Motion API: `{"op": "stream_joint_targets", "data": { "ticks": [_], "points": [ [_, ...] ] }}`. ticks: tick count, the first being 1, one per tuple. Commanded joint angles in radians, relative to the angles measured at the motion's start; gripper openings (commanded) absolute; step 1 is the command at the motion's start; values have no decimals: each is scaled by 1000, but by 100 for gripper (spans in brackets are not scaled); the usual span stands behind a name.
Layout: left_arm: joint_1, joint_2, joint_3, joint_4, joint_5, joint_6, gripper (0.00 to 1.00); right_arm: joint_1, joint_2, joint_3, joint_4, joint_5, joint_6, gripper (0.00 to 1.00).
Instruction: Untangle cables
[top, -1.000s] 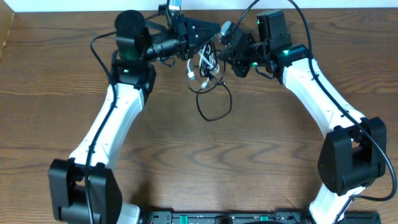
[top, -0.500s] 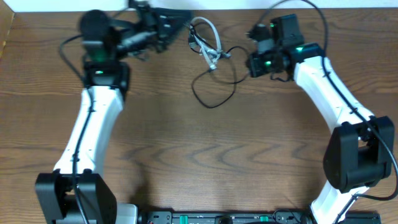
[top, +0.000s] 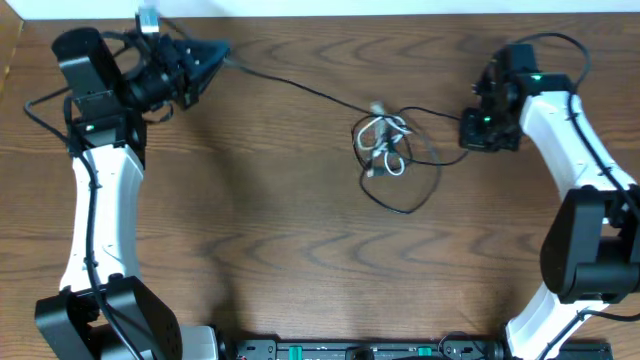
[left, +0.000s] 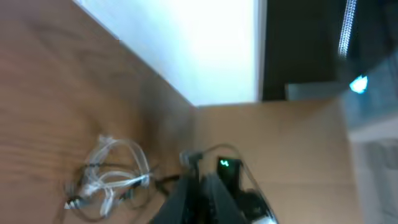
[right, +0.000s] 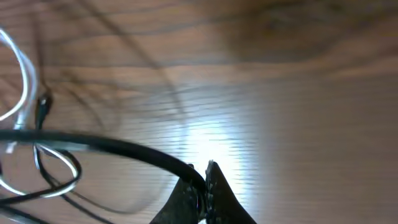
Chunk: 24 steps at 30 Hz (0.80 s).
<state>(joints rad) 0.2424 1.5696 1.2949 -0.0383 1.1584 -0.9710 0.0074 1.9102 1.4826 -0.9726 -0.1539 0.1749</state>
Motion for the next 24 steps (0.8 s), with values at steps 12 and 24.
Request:
{"op": "stream_joint_targets", "data": {
  "ticks": [12, 24],
  "points": [
    [-163, -31, 18, -259, -190, 404, 7, -29, -18, 40, -64, -355, -225, 1],
    [-340, -31, 18, -389, -370, 473, 7, -31, -122, 83, -39, -446, -225, 66]
  ]
}}
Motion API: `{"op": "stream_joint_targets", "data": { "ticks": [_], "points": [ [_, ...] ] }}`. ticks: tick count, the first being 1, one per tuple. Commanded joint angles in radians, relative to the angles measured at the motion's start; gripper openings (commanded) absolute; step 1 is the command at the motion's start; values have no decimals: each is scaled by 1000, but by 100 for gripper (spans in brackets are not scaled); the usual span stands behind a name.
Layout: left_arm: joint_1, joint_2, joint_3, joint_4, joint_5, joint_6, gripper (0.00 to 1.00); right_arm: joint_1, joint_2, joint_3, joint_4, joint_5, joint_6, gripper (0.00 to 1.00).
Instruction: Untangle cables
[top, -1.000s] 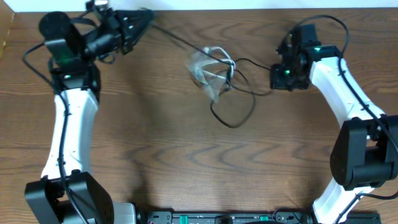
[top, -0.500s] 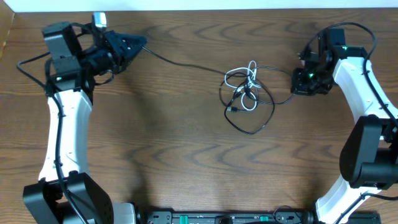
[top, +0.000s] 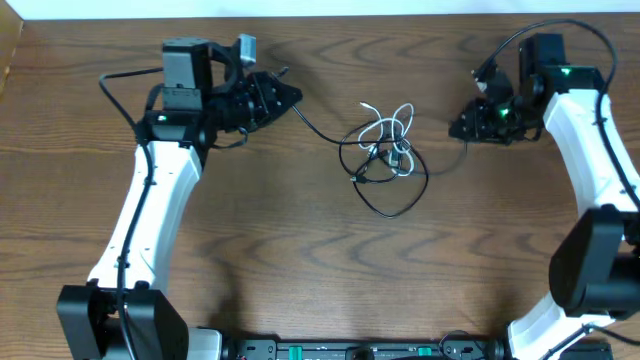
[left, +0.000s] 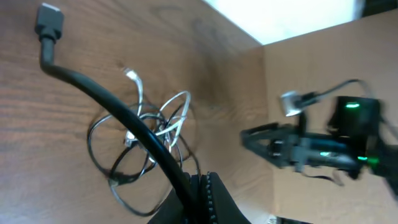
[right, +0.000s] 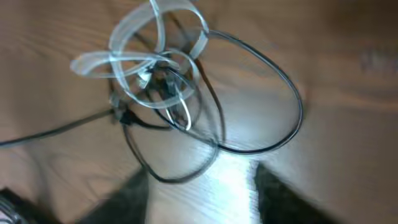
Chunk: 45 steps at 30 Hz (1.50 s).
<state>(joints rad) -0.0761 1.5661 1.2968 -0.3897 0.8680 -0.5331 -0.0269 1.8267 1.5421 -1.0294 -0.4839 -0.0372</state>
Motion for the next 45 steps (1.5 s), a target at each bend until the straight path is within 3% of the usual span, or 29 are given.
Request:
{"op": "stream_joint_targets", "data": {
  "ticks": [1, 3, 8, 13, 20, 22, 25, 34, 38, 45],
  "points": [
    [-31, -28, 16, -68, -107, 35, 7, 3, -43, 24, 35, -153, -13, 75],
    [-50, -27, 16, -123, -156, 35, 7, 2, -48, 27, 82, -230, -13, 89],
    [-111, -26, 16, -148, -181, 35, 7, 34, -46, 27, 170, -253, -8, 99],
    [-148, -24, 16, -185, -189, 44, 8, 86, -46, 25, 138, -87, -2, 99],
    [-184, 1, -4, -425, -399, 43, 8, 122, -34, 15, 125, 64, 8, 99],
    [-195, 6, -23, -450, -398, 44, 31, 122, -29, 15, 131, 64, 15, 99],
    [-224, 9, -33, -464, -398, 118, 52, 119, -29, 15, 140, 67, 23, 99],
    [-315, 8, 8, -246, -397, 316, 79, 24, -29, 15, 124, 62, 89, 99],
    [-330, 44, 7, -86, -397, 417, 80, -8, -29, 15, 110, 62, 89, 99],
    [-404, 215, 8, 132, -205, 494, 77, -26, -29, 15, 95, 59, 88, 99]
  ]
}}
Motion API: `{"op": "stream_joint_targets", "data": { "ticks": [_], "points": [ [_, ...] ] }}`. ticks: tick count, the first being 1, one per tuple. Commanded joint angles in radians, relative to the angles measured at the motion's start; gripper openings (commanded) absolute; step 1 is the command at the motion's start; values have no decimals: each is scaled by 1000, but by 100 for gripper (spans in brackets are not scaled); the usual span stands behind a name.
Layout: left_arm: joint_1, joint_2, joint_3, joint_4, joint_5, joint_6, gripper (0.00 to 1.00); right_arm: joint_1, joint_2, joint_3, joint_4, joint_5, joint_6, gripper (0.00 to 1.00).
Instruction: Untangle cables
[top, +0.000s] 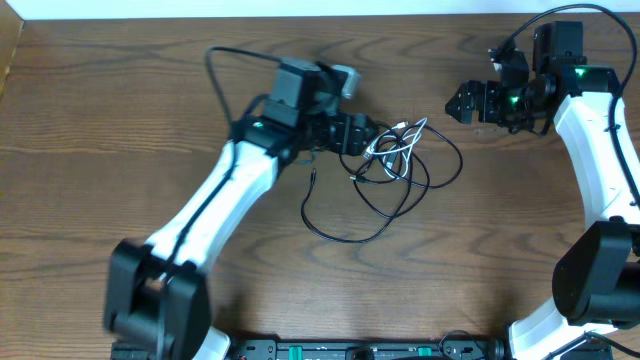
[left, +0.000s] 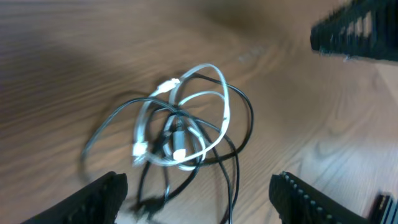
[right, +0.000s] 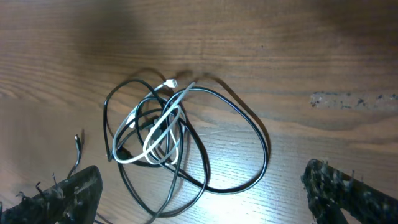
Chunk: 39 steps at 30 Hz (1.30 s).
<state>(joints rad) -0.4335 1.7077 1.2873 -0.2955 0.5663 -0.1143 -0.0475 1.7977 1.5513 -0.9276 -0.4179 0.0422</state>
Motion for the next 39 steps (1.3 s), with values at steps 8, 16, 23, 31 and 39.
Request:
{"op": "stream_joint_targets", "data": {
  "ticks": [8, 16, 23, 31, 39],
  "points": [
    [-154, 236, 17, 183, -85, 107, 76, -4, 0, 6, -15, -6, 8, 99],
    [-173, 314, 17, 264, -165, 106, 22, -4, 0, 6, -16, -7, 9, 99],
    [-155, 192, 58, 274, -186, -24, 8, -3, 0, 6, -15, -9, 9, 99],
    [-97, -111, 80, 281, -181, -272, 7, -2, 0, 6, -6, -222, -75, 92],
    [-23, -302, 80, 300, -88, -311, 7, 11, 0, 6, 8, -298, -93, 94]
  ]
}}
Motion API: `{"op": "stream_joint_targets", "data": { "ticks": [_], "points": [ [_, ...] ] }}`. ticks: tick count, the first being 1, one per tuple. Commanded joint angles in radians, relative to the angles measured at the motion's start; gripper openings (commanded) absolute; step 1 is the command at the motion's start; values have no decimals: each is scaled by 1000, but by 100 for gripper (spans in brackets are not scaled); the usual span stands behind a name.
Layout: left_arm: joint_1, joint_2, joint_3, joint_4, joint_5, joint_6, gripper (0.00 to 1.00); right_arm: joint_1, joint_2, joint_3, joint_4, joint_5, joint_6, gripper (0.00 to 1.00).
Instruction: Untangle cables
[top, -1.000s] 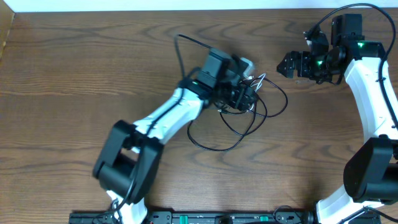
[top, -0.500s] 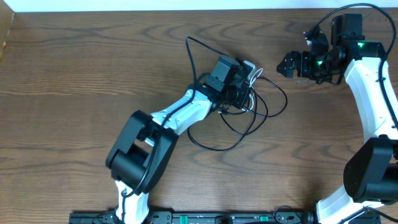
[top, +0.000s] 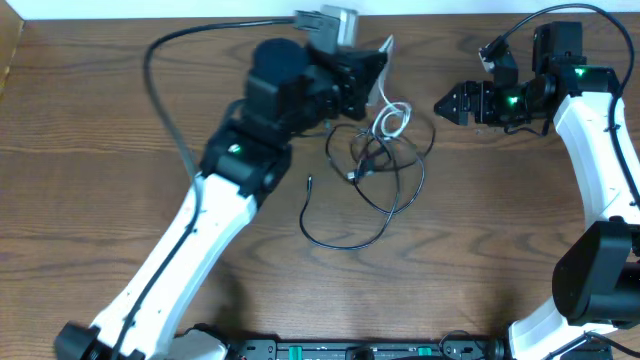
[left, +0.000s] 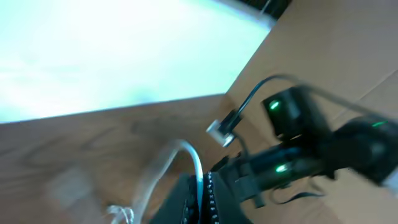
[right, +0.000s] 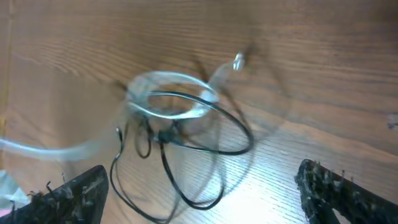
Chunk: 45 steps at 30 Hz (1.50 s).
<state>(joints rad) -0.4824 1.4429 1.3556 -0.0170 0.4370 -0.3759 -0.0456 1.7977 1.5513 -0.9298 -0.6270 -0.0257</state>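
Observation:
A white cable (top: 389, 120) and a black cable (top: 372, 158) are tangled at the middle of the wooden table. My left gripper (top: 381, 52) is raised near the far edge and shut on the white cable (left: 196, 159), which hangs down to a loop. The left wrist view shows its fingers (left: 204, 182) closed on that cable. My right gripper (top: 447, 103) stands open to the right of the tangle, holding nothing. In the right wrist view its fingers (right: 202, 198) are wide apart, with the white loop (right: 171, 99) and the black cable (right: 194, 148) blurred beyond them.
The black cable's loose loop (top: 345, 243) spreads toward the near side, its free end (top: 309, 181) on the left. The table's far edge (top: 200, 17) meets a white wall. A black equipment bar (top: 350, 351) lines the near edge.
My left gripper was open low over the tangle; now it is shut on the white cable and raised toward the far edge, with the cable drawn up. The right gripper is still open, barely moved.
At first both grippers were shut on the black cable, stretched from far left to right. Then the left gripper was nearer the middle, still holding it. Later both stood open, the cable slack on the table. Now the left holds the white cable up.

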Motion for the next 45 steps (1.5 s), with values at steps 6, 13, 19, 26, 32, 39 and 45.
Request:
{"op": "stream_joint_targets", "data": {
  "ticks": [6, 13, 19, 26, 32, 39, 45],
  "points": [
    [64, -88, 12, 204, 50, -173, 7, 28, 0, 6, 73, -177, -24, 93],
    [109, -134, 12, 209, 53, -240, 7, 80, 5, 6, 82, -19, -25, 96],
    [252, -168, 14, 285, 72, -334, 7, 141, 14, 6, 86, -31, -190, 98],
    [349, -171, 15, 297, 257, -480, 7, 245, 56, 6, 160, -39, -348, 99],
    [354, -175, 15, 319, 269, -499, 7, 327, 107, 6, 271, -36, -350, 99],
    [356, -176, 15, 318, 283, -533, 7, 370, 217, 6, 566, -15, -348, 97],
    [356, -176, 15, 319, 289, -588, 7, 388, 286, 6, 820, -113, -217, 63]
  ]
}}
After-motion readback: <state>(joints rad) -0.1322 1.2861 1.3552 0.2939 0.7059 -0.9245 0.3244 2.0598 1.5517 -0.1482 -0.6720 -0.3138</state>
